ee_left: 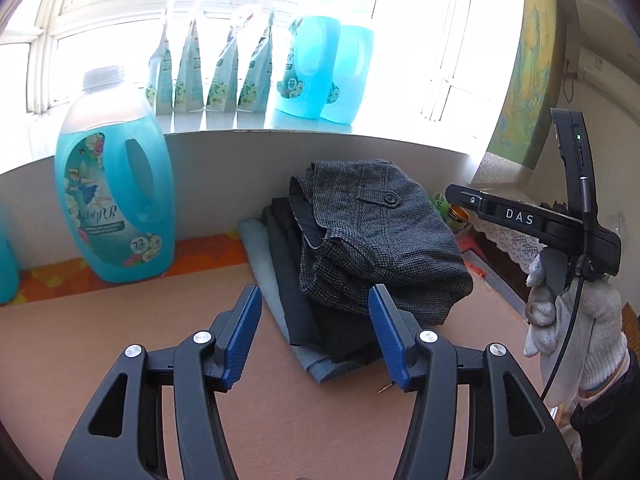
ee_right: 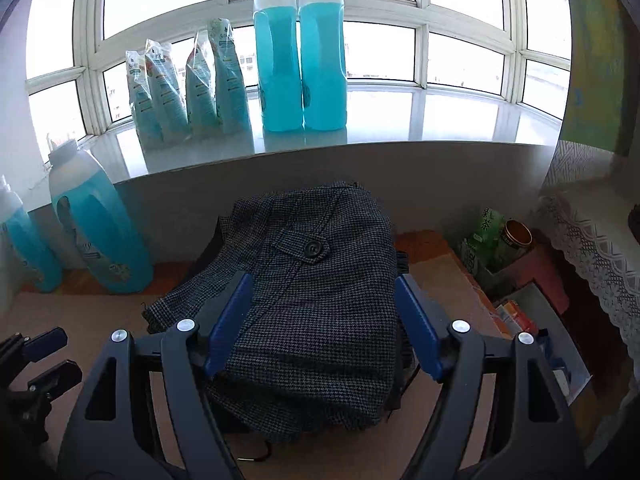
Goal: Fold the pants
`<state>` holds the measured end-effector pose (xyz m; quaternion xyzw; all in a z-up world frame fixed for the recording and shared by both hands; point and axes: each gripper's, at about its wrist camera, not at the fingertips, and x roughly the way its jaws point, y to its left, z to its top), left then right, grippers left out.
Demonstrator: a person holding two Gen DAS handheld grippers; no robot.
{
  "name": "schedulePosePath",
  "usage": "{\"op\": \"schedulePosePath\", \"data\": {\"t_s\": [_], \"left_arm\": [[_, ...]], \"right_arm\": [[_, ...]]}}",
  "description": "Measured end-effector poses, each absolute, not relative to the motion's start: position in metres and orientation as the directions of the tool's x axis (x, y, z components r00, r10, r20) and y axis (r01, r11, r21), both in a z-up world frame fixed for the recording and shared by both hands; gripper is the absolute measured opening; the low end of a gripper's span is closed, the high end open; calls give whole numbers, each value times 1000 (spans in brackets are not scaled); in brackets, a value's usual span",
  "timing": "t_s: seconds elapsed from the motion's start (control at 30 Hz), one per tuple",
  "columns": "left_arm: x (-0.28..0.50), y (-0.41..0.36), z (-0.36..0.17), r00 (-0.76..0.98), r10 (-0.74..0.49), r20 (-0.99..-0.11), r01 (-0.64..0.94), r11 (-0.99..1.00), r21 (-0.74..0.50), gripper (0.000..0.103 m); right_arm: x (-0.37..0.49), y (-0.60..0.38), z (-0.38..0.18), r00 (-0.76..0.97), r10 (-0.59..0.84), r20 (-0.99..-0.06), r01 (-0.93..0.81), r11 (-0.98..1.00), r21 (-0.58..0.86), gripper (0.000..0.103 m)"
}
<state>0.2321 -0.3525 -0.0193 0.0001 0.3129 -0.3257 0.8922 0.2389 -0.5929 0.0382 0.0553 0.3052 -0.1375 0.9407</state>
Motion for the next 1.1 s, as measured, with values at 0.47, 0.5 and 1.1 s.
{"op": "schedulePosePath", "data": {"t_s": [0.47, 0.5, 1.1], "left_arm": [[169, -330, -16, 611, -603, -513, 633, 761, -140, 71], [167, -330, -17, 613, -599, -516, 634, 762, -131, 71], [128, -315, -41, 611, -584, -534, 631, 767, -116, 81]], "right_arm": [[114, -519, 18, 792, -283, -541, 347, 938, 18, 97], [106, -518, 17, 790, -298, -535, 364, 931, 18, 98], [41, -496, -7, 749, -399, -529, 474, 881, 6, 103]]}}
